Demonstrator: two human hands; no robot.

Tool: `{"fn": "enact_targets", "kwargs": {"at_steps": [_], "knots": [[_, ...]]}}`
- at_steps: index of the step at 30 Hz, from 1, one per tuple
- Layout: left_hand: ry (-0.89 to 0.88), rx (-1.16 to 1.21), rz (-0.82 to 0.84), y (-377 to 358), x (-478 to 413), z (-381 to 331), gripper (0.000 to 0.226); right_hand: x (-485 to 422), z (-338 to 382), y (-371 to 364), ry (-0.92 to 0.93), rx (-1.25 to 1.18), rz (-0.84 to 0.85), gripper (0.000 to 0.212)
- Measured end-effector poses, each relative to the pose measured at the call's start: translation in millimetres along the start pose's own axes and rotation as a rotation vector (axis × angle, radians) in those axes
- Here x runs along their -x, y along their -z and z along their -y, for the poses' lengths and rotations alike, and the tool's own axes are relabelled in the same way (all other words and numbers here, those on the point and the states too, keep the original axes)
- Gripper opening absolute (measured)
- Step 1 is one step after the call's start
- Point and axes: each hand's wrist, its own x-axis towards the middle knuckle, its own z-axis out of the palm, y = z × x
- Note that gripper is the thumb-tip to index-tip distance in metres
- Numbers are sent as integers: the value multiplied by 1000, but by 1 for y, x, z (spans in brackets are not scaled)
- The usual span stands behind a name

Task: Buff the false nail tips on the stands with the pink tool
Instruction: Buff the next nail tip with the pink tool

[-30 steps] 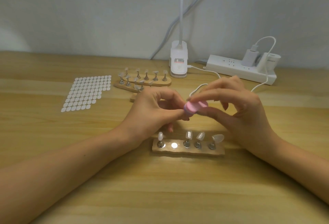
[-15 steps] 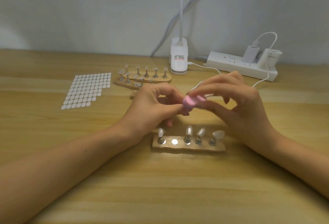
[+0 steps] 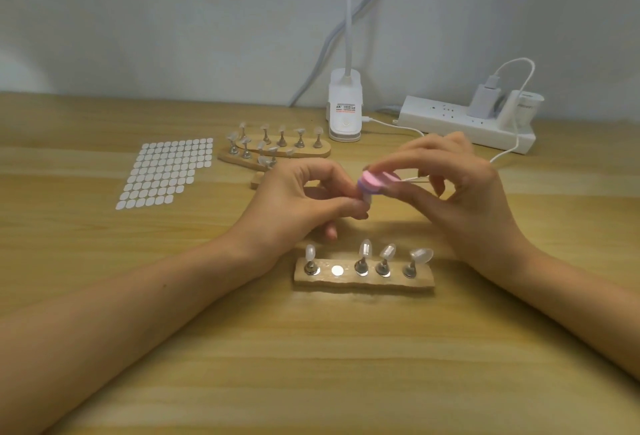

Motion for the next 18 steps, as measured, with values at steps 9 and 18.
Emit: {"fn": "enact_targets", "kwargs": {"at_steps": [9,18], "knots": [[-19,-7,22,1,-1,0,31,0,0,-1,-105,-50,-15,12],[25,-93,-103,-5,10,-9,21,1,13,-2,-99,-23,-6,14]]}}
